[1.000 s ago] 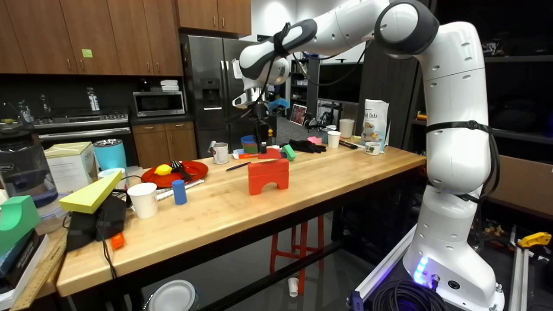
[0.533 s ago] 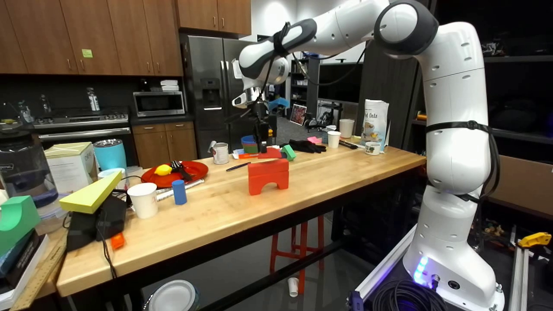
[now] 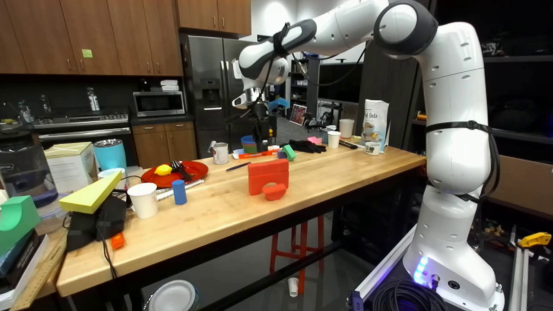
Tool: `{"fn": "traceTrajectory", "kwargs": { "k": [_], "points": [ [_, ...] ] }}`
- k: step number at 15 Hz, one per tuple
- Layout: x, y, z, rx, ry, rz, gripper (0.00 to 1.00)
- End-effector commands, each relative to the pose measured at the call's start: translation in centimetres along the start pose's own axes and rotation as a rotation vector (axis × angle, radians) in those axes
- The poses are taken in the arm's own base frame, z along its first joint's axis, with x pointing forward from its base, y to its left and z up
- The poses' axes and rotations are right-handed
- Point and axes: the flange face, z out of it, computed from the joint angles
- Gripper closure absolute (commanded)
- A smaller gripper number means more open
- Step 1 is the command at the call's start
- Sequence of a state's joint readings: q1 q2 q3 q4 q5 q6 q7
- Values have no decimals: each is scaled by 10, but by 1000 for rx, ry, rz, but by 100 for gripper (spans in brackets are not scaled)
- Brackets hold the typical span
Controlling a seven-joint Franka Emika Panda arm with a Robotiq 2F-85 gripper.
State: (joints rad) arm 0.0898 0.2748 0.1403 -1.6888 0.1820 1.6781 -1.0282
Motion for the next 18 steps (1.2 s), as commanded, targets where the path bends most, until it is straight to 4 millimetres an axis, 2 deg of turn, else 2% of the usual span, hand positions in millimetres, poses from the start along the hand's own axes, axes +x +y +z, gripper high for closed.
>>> {"fn": "traceTrajectory", "kwargs": {
  "k": [1, 11, 18],
  "points": [
    [0, 1, -6, 0, -18, -4, 0],
    [0, 2, -4, 8, 1, -4, 0],
    [0, -17, -19, -68, 19, -9, 0]
  ]
}}
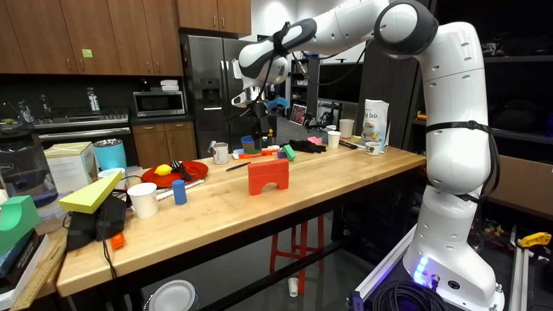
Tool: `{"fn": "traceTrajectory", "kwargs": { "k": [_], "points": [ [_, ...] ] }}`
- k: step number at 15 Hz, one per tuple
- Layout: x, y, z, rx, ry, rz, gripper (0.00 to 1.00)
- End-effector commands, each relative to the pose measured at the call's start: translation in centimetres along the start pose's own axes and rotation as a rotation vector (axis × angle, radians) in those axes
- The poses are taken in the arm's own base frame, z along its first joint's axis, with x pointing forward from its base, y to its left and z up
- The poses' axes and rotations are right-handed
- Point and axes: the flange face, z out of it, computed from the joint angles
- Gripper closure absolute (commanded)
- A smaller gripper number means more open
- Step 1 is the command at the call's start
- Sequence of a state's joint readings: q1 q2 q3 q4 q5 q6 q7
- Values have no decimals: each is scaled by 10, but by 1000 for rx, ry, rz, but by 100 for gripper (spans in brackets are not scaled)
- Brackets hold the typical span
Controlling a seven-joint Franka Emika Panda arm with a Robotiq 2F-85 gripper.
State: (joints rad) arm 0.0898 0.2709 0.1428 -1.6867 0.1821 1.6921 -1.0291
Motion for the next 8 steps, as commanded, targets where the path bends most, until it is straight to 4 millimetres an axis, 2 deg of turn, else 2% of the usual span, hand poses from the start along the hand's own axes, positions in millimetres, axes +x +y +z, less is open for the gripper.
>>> {"fn": "traceTrajectory", "kwargs": {
  "k": [1, 5, 8],
  "points": [
    [-2, -20, -18, -66, 17, -6, 0],
    [1, -38, -28, -117, 48, -11, 0],
    [1, -61, -30, -162, 84, -18, 0]
  ]
}}
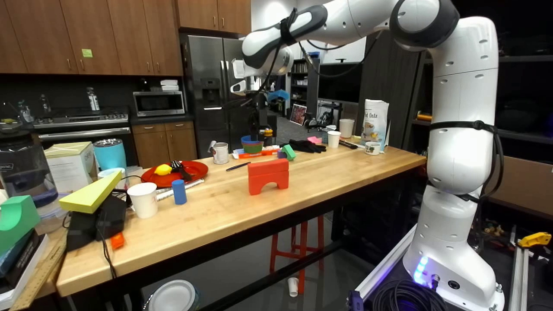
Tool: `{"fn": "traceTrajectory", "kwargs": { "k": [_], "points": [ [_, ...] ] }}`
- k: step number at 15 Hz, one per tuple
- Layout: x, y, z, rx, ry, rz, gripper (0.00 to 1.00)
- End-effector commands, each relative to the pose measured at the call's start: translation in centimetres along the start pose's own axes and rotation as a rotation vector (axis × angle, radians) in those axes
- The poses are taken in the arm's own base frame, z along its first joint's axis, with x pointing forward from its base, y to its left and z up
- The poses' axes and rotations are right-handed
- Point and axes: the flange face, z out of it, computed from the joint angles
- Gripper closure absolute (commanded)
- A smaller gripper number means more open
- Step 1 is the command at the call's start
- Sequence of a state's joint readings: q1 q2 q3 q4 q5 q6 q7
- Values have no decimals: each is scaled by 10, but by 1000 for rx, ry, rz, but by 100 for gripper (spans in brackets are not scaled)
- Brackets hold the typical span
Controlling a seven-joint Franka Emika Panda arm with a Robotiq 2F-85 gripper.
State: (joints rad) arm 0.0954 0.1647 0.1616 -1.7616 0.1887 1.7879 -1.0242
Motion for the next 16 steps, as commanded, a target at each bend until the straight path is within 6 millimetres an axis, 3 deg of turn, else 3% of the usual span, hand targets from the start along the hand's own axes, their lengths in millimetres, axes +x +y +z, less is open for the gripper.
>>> {"fn": "traceTrajectory", "kwargs": {
  "k": [1, 8, 16],
  "points": [
    [-4, -38, -7, -71, 34, 2, 0],
    [7, -120, 9, -222, 65, -84, 0],
    [24, -211, 55, -364, 122, -235, 0]
  ]
}}
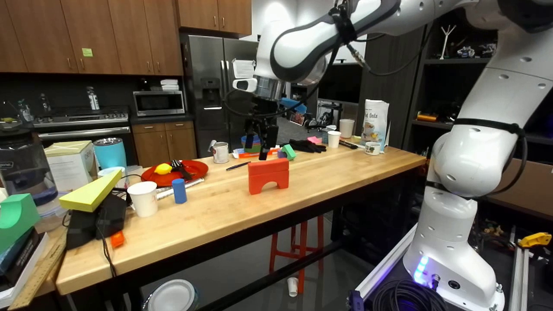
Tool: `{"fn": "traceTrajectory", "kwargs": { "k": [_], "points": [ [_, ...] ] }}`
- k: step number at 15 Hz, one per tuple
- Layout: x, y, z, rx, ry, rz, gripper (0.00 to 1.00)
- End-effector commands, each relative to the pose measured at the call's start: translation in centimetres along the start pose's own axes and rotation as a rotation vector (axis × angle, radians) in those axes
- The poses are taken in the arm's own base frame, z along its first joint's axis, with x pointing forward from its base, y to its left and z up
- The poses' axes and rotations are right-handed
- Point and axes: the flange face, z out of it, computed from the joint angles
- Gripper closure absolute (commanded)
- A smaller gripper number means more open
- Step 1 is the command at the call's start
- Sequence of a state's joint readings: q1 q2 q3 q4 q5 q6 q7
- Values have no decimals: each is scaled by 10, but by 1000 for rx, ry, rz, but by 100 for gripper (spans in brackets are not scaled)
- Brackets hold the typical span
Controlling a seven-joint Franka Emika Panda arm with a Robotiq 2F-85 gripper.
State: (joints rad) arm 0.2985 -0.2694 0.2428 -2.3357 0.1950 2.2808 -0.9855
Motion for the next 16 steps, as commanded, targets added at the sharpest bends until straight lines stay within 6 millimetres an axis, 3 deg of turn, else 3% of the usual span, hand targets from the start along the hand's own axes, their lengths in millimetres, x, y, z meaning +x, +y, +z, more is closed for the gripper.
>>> {"fn": "traceTrajectory", "kwargs": {
  "k": [1, 9, 16],
  "points": [
    [1, -42, 3, -74, 41, -30, 0],
    [6, -94, 27, -92, 178, -92, 0],
    [8, -117, 38, -87, 256, -194, 0]
  ]
}}
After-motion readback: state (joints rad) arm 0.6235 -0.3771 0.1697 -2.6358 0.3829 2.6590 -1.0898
